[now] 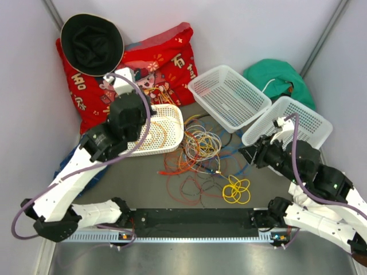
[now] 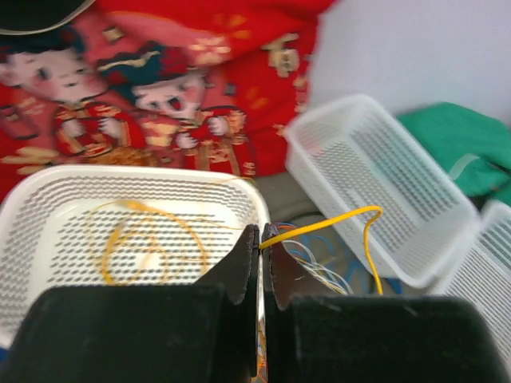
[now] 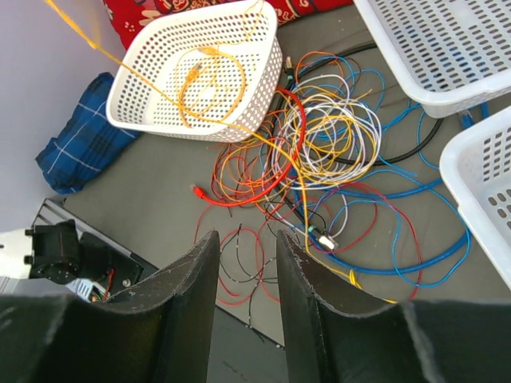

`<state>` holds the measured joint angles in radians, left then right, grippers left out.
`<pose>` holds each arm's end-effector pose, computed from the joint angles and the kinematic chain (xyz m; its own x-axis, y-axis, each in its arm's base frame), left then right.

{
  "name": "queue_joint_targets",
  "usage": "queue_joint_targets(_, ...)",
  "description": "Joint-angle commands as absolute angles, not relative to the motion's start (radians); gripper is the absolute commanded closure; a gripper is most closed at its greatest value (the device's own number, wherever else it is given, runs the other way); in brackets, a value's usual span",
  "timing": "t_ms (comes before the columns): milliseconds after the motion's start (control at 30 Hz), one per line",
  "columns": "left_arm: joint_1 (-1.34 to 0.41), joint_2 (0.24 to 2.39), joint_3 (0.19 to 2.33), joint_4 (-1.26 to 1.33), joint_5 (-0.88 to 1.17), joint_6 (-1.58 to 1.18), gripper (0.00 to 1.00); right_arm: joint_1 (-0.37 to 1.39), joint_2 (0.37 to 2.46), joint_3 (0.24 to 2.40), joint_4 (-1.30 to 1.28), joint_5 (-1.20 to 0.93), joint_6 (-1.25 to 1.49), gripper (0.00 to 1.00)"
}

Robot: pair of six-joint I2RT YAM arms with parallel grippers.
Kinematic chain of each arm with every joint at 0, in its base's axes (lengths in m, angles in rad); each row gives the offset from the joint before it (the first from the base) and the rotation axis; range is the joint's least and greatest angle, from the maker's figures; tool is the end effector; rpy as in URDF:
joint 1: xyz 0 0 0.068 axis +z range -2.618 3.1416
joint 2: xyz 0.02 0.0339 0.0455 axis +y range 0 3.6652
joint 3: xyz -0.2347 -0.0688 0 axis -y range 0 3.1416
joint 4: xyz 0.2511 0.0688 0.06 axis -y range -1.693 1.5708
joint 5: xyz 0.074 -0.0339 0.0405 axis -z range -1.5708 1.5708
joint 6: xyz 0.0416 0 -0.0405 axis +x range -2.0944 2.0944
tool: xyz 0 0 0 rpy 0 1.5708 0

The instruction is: Untangle the cables

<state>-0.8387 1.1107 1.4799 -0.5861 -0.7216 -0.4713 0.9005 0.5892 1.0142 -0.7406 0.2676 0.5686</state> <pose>0.1749 -0.1535 0.4477 -0.1859 -0.3031 -0.9346 0.0480 0.9473 -0.3167 0.0940 0.1008 0.3667 -0.4853 0.2237 -0.8452 -0.4014 0.8018 0.4427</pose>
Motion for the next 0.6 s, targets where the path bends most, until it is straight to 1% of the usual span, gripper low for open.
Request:
queue_joint_targets(0,-0.634,1.150,1.529,-0.718,-0.667,-0.546,1.00,0.907,0.577,1.019,-0.716,0.268,0.566,0.65)
queue_joint_targets(67,-0.617,1.152,1.528,-0.710,-0.644,-0.551,1.00,0.907,0.574,0.999,-0.719,0.265,0.551,0.63)
queue_joint_targets(100,-0.614,1.152,1.526,-0.703,-0.623,-0.551,1.00,0.907,0.571,0.985,-0.715,0.255,0.545,0.57)
queue_joint_targets(167,-0.614,1.154,1.526,-0.690,-0.600,-0.554,1.00,0.907,0.572,0.928,-0.689,0.236,0.517,0.50)
queue_joint_targets(200,-0.612,1.157,1.528,-0.686,-0.585,-0.557,1.00,0.907,0.575,0.904,-0.675,0.218,0.508,0.45)
queue_joint_targets(233,-0.612,1.158,1.528,-0.686,-0.577,-0.557,1.00,0.907,0.580,0.876,-0.661,0.210,0.502,0.43)
queue_joint_targets(367,-0.612,1.161,1.532,-0.686,-0.565,-0.554,1.00,0.907,0.623,0.703,-0.528,0.143,0.503,0.39)
queue_joint_targets(467,-0.612,1.161,1.537,-0.689,-0.560,-0.546,1.00,0.907,0.698,0.620,-0.407,0.091,0.517,0.39)
queue_joint_targets(567,-0.612,1.164,1.545,-0.690,-0.555,-0.543,1.00,0.907,0.787,0.589,-0.327,0.089,0.506,0.38)
